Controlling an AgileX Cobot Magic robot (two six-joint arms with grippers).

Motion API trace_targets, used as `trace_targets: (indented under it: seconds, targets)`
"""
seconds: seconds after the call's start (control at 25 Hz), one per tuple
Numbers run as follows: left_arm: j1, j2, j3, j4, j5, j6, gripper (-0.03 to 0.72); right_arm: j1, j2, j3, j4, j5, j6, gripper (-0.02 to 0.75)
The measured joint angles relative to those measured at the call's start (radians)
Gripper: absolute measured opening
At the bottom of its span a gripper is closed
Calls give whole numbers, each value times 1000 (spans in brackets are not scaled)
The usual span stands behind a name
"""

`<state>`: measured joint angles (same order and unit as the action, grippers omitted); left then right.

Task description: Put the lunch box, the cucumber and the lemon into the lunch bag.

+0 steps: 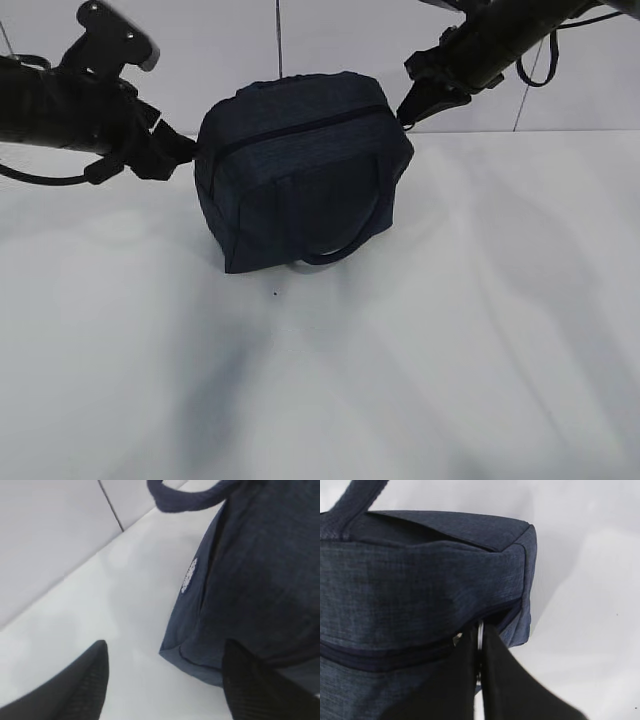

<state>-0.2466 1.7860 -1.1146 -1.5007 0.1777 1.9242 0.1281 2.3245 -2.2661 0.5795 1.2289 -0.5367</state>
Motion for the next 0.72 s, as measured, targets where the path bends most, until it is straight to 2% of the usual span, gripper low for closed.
trace_targets:
  seconds: [0.28, 0.44, 0.6, 0.72]
  targets:
    - [0, -92, 0, 177, 35, 18, 510, 0, 0, 0, -2, -63, 8, 7]
    - [-12, -114, 0, 211, 198, 20, 510, 0, 0, 0, 2, -74, 12, 7]
    - [-104, -114, -1, 256, 242, 37, 510, 0, 0, 0, 7, -76, 14, 7]
    - [-197, -108, -1, 354, 180, 52, 508, 0, 0, 0, 17, -80, 14, 7]
